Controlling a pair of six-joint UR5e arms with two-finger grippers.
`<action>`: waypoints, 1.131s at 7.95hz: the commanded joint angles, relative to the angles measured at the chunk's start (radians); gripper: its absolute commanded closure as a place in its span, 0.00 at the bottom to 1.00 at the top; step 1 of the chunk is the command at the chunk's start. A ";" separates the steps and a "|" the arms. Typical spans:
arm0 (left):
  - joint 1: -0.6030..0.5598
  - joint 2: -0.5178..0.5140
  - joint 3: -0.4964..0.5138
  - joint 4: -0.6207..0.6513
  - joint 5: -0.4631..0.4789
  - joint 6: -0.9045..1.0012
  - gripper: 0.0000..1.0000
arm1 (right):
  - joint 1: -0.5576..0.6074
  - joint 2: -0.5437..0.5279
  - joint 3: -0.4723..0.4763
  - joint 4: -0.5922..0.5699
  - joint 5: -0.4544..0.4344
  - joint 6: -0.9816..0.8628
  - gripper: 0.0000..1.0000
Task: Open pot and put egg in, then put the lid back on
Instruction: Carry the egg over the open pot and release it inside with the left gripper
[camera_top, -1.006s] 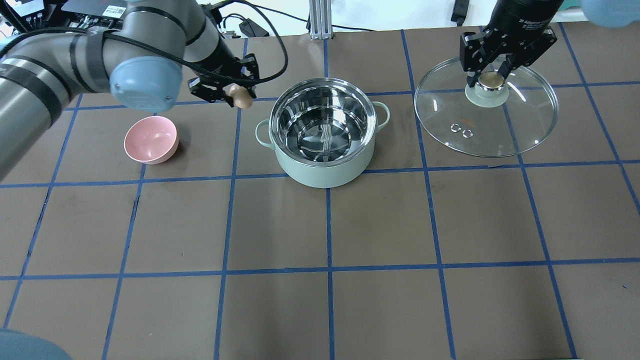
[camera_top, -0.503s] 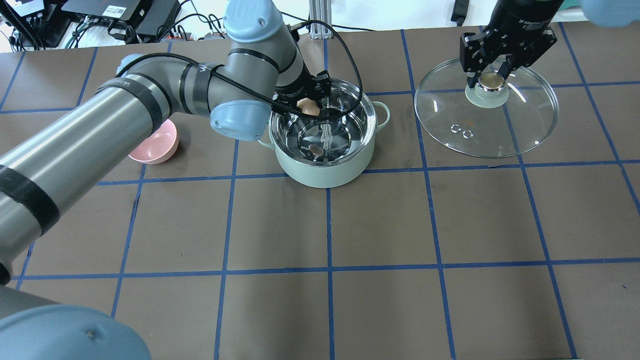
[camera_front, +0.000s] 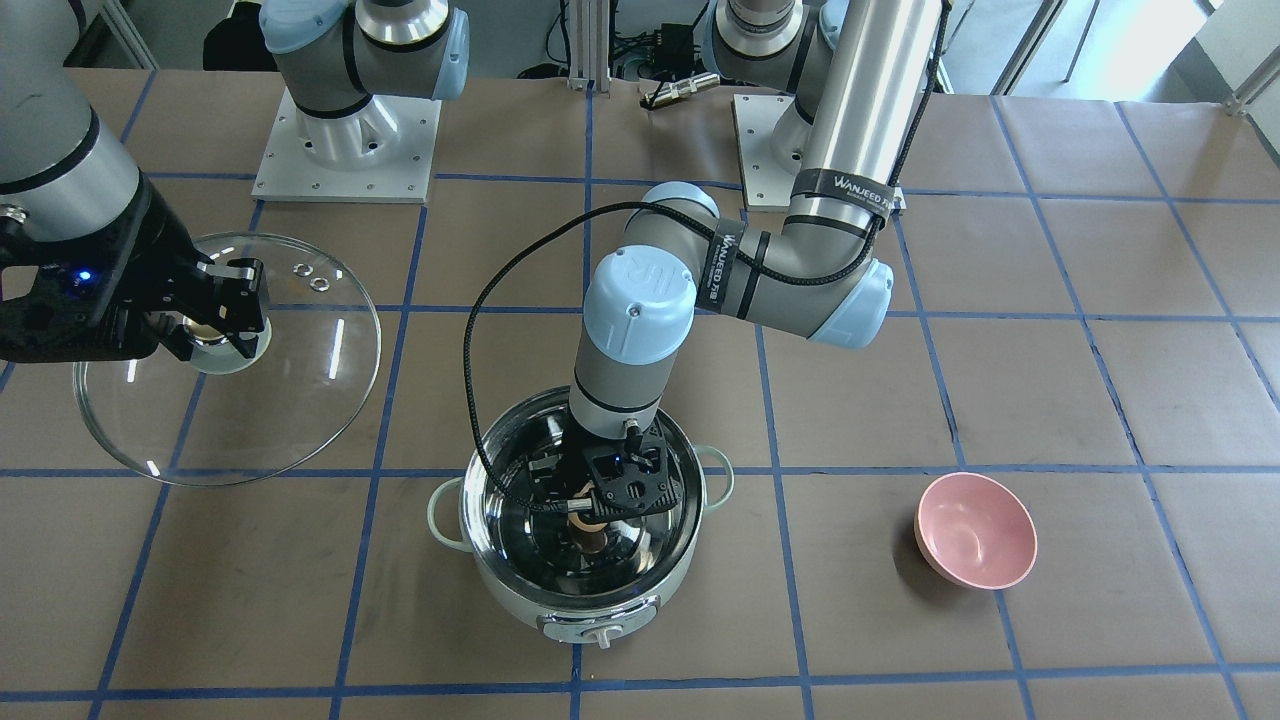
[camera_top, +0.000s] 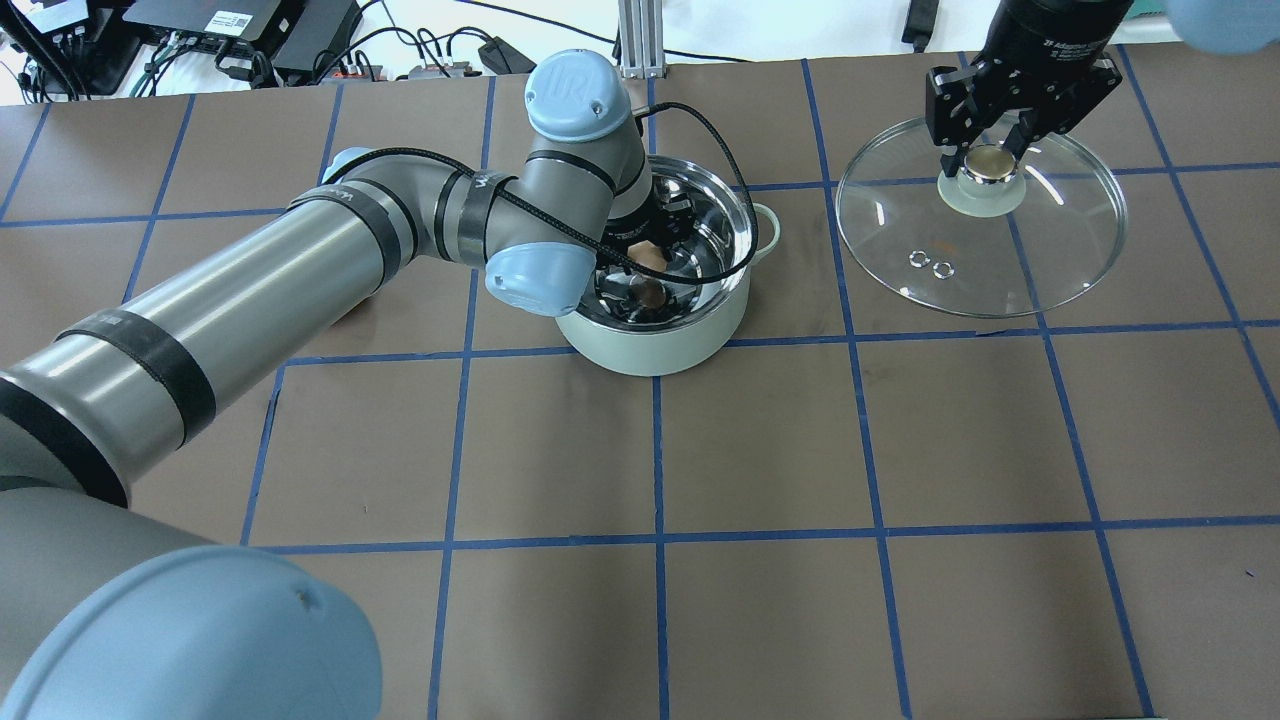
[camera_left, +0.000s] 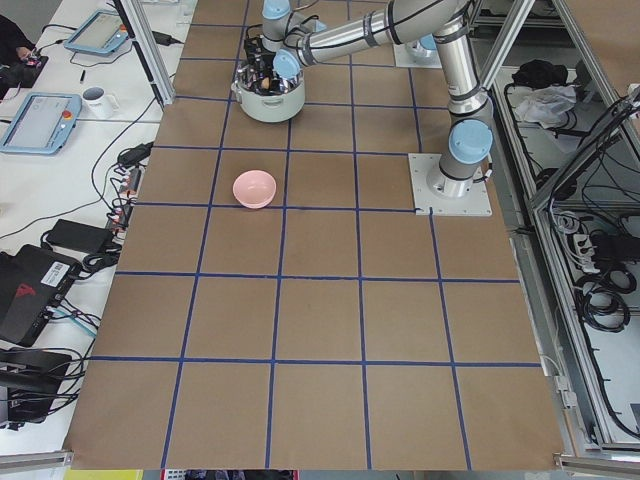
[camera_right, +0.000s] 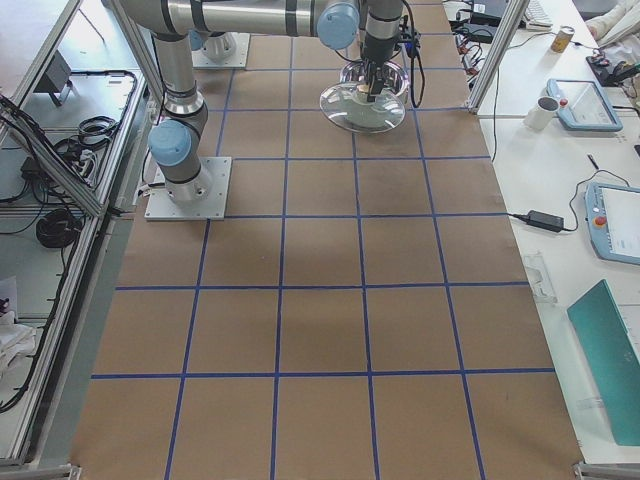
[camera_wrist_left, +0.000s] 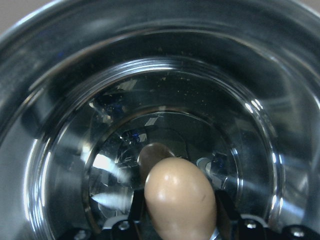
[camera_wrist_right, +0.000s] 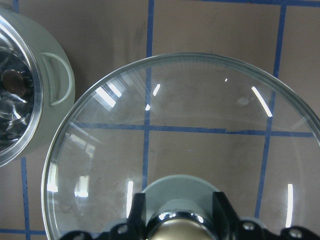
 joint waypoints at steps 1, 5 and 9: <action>-0.007 -0.020 -0.007 0.003 0.003 -0.002 0.51 | -0.001 -0.011 0.000 0.001 -0.002 0.000 1.00; -0.007 -0.008 -0.009 0.001 0.002 -0.008 0.04 | 0.001 -0.008 0.005 -0.002 -0.014 0.005 1.00; -0.009 0.151 -0.006 -0.147 0.000 -0.005 0.00 | 0.007 -0.011 0.005 -0.003 0.002 0.020 1.00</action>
